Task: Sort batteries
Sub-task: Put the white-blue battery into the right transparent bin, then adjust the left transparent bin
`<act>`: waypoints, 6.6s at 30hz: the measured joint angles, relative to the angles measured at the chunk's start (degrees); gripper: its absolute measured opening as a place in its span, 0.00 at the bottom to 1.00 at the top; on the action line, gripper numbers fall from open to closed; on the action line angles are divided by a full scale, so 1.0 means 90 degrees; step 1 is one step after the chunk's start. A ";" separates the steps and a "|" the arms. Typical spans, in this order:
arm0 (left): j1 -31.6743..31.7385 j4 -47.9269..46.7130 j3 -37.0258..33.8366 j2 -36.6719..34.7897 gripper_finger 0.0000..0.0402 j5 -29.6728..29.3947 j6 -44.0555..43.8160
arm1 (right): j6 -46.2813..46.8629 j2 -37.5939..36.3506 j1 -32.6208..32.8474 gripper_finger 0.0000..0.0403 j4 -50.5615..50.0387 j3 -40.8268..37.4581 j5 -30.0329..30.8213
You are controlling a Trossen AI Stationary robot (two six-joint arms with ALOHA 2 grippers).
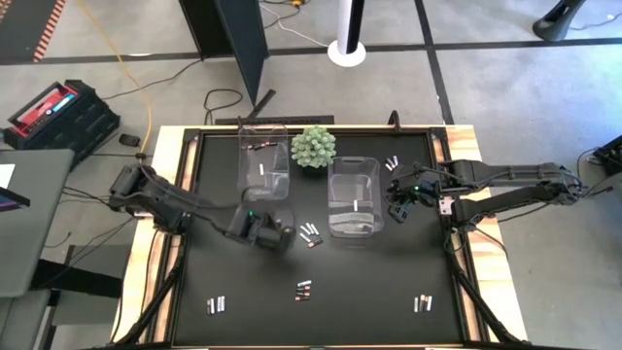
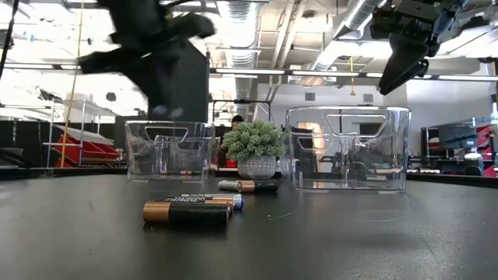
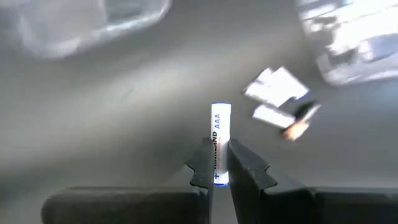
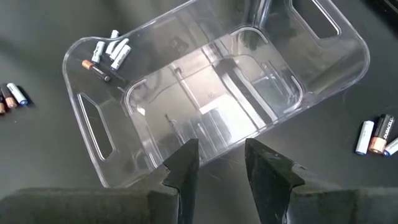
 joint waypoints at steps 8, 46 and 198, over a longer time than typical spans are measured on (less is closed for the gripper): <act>0.1466 0.0897 0.1277 -0.0003 0.06 0.0065 0.3218 | 0.0139 0.0000 -0.0002 0.37 -0.0085 0.0000 0.0000; 0.2915 0.0837 0.5766 0.4594 0.06 0.2969 0.7660 | 0.0753 0.0000 0.0002 0.37 -0.0174 0.0000 0.0002; 0.1608 -0.1239 -0.0471 -0.0126 0.03 0.2872 0.8751 | 0.1569 0.0002 -0.0015 0.37 -0.0253 0.0000 0.0219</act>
